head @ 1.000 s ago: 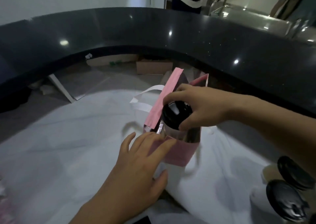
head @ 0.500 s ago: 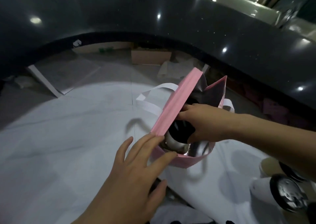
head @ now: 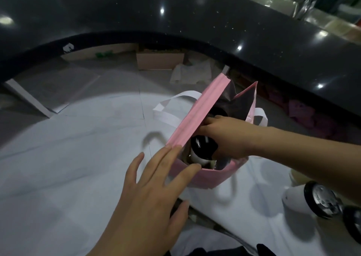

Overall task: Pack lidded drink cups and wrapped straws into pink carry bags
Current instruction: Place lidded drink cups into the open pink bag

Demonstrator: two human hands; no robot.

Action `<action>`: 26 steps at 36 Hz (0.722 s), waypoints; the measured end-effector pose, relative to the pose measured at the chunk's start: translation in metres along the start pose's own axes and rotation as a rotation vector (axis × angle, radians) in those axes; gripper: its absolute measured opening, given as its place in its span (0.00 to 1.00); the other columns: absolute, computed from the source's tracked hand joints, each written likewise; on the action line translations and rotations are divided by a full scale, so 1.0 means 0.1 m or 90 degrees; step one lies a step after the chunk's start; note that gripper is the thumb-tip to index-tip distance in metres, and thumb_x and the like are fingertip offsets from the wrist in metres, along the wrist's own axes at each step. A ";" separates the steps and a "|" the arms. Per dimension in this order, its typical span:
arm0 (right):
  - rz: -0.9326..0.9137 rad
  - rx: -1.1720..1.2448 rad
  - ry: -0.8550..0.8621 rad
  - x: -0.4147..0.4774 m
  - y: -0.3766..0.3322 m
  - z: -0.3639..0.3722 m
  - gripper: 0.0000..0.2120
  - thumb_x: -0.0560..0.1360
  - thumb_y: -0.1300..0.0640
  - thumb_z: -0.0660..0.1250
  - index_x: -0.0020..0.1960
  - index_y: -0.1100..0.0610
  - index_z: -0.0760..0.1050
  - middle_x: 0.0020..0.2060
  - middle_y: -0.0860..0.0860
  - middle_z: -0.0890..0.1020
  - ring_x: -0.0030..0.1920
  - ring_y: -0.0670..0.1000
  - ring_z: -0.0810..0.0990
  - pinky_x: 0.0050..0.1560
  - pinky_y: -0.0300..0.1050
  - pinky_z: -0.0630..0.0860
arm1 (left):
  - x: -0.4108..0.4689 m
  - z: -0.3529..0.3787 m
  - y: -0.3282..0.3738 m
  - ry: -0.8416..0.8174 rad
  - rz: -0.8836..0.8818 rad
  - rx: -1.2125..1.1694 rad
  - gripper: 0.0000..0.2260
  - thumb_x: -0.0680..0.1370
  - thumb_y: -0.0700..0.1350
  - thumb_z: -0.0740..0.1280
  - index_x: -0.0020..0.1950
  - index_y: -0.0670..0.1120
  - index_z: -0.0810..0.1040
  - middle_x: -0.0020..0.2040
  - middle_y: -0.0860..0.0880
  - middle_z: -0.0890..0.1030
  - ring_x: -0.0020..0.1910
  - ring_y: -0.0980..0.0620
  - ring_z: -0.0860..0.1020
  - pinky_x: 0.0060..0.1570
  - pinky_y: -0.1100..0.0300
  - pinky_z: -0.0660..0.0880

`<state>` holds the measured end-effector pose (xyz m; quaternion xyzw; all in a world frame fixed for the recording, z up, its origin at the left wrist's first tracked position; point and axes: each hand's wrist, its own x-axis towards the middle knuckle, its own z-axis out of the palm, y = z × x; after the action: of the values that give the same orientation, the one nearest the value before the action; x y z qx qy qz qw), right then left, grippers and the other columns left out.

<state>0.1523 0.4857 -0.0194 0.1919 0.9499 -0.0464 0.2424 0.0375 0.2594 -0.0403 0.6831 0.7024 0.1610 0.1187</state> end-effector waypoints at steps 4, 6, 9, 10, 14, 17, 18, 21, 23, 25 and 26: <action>-0.003 -0.027 -0.019 0.01 -0.04 0.14 0.34 0.68 0.50 0.74 0.72 0.46 0.67 0.65 0.50 0.74 0.59 0.56 0.77 0.55 0.51 0.77 | 0.04 0.01 -0.01 0.011 0.015 -0.006 0.34 0.66 0.55 0.70 0.72 0.61 0.67 0.75 0.47 0.70 0.75 0.49 0.65 0.66 0.35 0.68; -0.002 -0.025 -0.012 0.02 -0.06 0.18 0.32 0.68 0.50 0.73 0.71 0.47 0.69 0.64 0.50 0.74 0.58 0.56 0.77 0.54 0.50 0.77 | 0.05 0.02 -0.02 0.010 0.022 -0.006 0.35 0.65 0.55 0.70 0.72 0.60 0.67 0.75 0.47 0.69 0.75 0.49 0.64 0.67 0.36 0.66; 0.005 -0.035 -0.009 0.05 -0.10 0.25 0.31 0.68 0.49 0.72 0.70 0.47 0.70 0.61 0.50 0.76 0.55 0.57 0.79 0.50 0.50 0.78 | 0.06 0.03 -0.04 -0.004 0.029 -0.005 0.35 0.66 0.55 0.70 0.73 0.61 0.66 0.77 0.47 0.67 0.77 0.50 0.61 0.69 0.40 0.58; 0.008 -0.033 -0.015 0.06 -0.10 0.26 0.31 0.68 0.49 0.72 0.70 0.47 0.70 0.61 0.51 0.76 0.55 0.57 0.79 0.51 0.51 0.78 | 0.06 0.04 -0.05 -0.010 0.032 -0.005 0.36 0.65 0.55 0.70 0.73 0.61 0.65 0.77 0.47 0.66 0.77 0.50 0.61 0.69 0.41 0.57; 0.027 -0.010 -0.020 0.08 -0.10 0.27 0.31 0.66 0.50 0.74 0.69 0.48 0.72 0.62 0.50 0.76 0.55 0.56 0.79 0.52 0.50 0.78 | 0.06 0.05 -0.09 -0.005 0.058 -0.013 0.37 0.65 0.55 0.70 0.74 0.61 0.65 0.78 0.48 0.64 0.78 0.50 0.59 0.70 0.42 0.57; 0.052 0.005 -0.023 0.10 -0.07 0.27 0.33 0.65 0.48 0.75 0.69 0.48 0.72 0.62 0.50 0.76 0.54 0.55 0.79 0.51 0.51 0.79 | 0.07 0.07 -0.13 -0.004 0.073 -0.009 0.38 0.65 0.56 0.71 0.75 0.61 0.64 0.79 0.48 0.63 0.78 0.50 0.56 0.70 0.43 0.56; 0.058 0.008 -0.025 0.11 -0.06 0.28 0.33 0.65 0.49 0.75 0.69 0.47 0.72 0.62 0.50 0.76 0.54 0.55 0.79 0.51 0.51 0.79 | 0.07 0.07 -0.15 -0.004 0.075 -0.009 0.38 0.65 0.56 0.71 0.75 0.61 0.64 0.79 0.48 0.63 0.78 0.50 0.56 0.71 0.44 0.56; 0.069 0.003 -0.033 0.15 -0.07 0.30 0.35 0.63 0.49 0.77 0.68 0.46 0.71 0.60 0.50 0.77 0.53 0.55 0.79 0.51 0.52 0.79 | 0.09 0.08 -0.17 -0.002 0.083 -0.021 0.38 0.65 0.55 0.70 0.75 0.60 0.64 0.79 0.47 0.63 0.78 0.49 0.58 0.69 0.43 0.56; 0.079 -0.003 -0.040 0.17 -0.08 0.30 0.36 0.63 0.50 0.78 0.69 0.46 0.71 0.59 0.51 0.77 0.52 0.55 0.78 0.50 0.54 0.79 | 0.10 0.07 -0.17 -0.002 0.088 -0.024 0.38 0.65 0.56 0.70 0.75 0.59 0.65 0.78 0.47 0.64 0.78 0.49 0.58 0.68 0.42 0.57; 0.090 0.006 -0.050 0.19 -0.08 0.29 0.37 0.63 0.50 0.78 0.70 0.46 0.69 0.59 0.51 0.76 0.53 0.56 0.78 0.51 0.55 0.80 | 0.09 0.07 -0.18 -0.007 0.091 -0.031 0.38 0.66 0.56 0.69 0.76 0.59 0.64 0.78 0.47 0.63 0.78 0.49 0.58 0.68 0.43 0.57; 0.093 0.013 -0.055 0.20 -0.07 0.29 0.38 0.63 0.50 0.78 0.70 0.45 0.69 0.59 0.51 0.76 0.53 0.56 0.79 0.51 0.55 0.80 | 0.09 0.07 -0.19 -0.008 0.093 -0.030 0.38 0.65 0.56 0.69 0.76 0.59 0.64 0.78 0.47 0.63 0.78 0.49 0.58 0.68 0.43 0.57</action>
<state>0.1462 0.4806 -0.0541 0.2606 0.9215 -0.0463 0.2841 0.0229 0.2688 -0.0539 0.7305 0.6459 0.1815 0.1273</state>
